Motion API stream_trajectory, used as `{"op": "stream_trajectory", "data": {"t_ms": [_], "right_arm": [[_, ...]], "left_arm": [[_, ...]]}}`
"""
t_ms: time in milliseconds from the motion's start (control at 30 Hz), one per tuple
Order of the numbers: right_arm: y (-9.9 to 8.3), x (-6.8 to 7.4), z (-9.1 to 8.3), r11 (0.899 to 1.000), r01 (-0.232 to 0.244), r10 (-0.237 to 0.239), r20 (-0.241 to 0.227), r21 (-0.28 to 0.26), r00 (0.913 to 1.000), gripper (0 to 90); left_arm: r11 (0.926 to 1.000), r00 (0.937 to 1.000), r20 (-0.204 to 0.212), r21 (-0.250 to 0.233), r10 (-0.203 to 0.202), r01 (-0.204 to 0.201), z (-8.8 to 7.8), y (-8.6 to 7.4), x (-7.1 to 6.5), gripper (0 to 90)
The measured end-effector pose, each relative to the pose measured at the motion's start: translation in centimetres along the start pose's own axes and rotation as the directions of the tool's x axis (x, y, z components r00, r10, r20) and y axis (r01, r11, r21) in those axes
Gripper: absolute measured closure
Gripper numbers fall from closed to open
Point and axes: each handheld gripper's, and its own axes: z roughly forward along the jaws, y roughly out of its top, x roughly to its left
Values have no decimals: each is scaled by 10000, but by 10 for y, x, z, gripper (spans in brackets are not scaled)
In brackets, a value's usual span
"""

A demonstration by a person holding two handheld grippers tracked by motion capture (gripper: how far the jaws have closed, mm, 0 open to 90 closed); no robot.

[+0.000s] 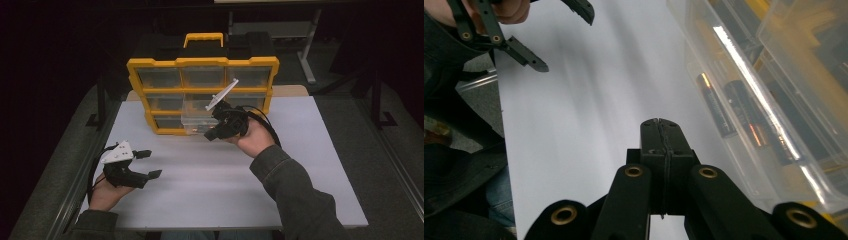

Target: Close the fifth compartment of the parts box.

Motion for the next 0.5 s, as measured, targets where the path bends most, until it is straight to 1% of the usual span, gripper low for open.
{"op": "stream_trajectory", "data": {"t_ms": [267,300,333,500], "right_arm": [[4,-5,3,9997,-163,160,190,181,9997,893],[5,-6,4,9998,-109,106,208,186,9997,893],[5,-6,4,9996,-165,160,235,209,9996,893],[8,-8,7,9993,-123,110,388,353,9992,893]], "left_arm": [[10000,10000,6,10,-10,10,0,0,0,217],[10000,10000,6,12,-8,8,0,0,0,217],[10000,10000,4,8,-4,4,0,0,0,217],[10000,10000,7,15,-46,46,-1,0,0,217]]}}
